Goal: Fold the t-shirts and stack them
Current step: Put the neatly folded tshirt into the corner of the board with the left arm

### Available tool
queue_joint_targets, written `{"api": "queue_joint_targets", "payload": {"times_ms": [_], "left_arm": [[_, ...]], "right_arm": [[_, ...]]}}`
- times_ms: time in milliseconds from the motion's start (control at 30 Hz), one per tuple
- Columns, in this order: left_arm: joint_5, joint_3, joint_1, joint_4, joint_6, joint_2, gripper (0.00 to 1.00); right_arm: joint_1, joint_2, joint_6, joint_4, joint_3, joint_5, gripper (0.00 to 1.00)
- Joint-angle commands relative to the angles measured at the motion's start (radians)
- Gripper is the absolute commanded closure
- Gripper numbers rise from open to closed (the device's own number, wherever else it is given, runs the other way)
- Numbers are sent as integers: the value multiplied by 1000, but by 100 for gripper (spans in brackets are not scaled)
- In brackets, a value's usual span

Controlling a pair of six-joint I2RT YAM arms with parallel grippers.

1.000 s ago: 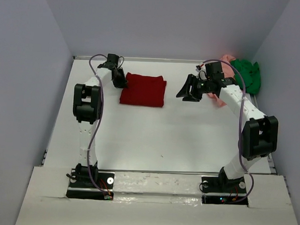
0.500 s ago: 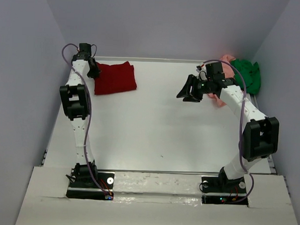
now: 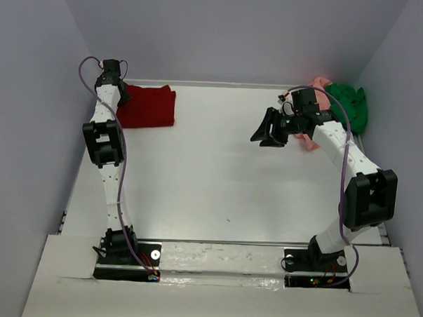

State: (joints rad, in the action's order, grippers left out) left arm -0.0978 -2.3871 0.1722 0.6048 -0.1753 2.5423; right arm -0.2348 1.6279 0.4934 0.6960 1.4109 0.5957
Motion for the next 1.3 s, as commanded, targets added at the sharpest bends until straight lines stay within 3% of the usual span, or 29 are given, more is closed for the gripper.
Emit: {"api": "queue_joint_targets", "payload": {"times_ms": [0, 333, 433, 533, 600, 633, 667, 767, 933, 1033, 1133, 1267], "left_arm": [[-49, -87, 26, -102, 23, -1, 92], [-160, -75, 39, -185, 22, -51, 89], [-189, -89, 43, -185, 20, -44, 77], [-194, -93, 50, -192, 8, -40, 71], [-192, -92, 53, -203, -3, -47, 61], [-206, -83, 53, -220, -9, -60, 47], [-204, -70, 53, -233, -12, -69, 40], [-204, -61, 52, -260, -19, -94, 32], [-152, -44, 50, -261, -55, -145, 32], [-111, 43, 27, -260, -85, -218, 34], [-132, 112, -11, -228, -105, -272, 40], [-79, 135, -43, -139, -151, -301, 70]], "right_arm": [[6, -48, -26, 46, 33, 18, 44], [6, -30, -21, 59, 42, 39, 44], [6, -28, -21, 65, 48, 46, 44], [6, -33, -27, 72, 51, 50, 44], [6, -40, -35, 80, 43, 56, 43], [6, -42, -36, 82, 39, 61, 43], [6, -45, -38, 83, 36, 64, 43], [6, -51, -38, 89, 25, 65, 43], [6, -53, -36, 86, 19, 61, 43], [6, -46, -35, 80, 20, 61, 43], [6, -36, -30, 73, 25, 69, 43], [6, -27, -30, 66, 25, 78, 43]]}}
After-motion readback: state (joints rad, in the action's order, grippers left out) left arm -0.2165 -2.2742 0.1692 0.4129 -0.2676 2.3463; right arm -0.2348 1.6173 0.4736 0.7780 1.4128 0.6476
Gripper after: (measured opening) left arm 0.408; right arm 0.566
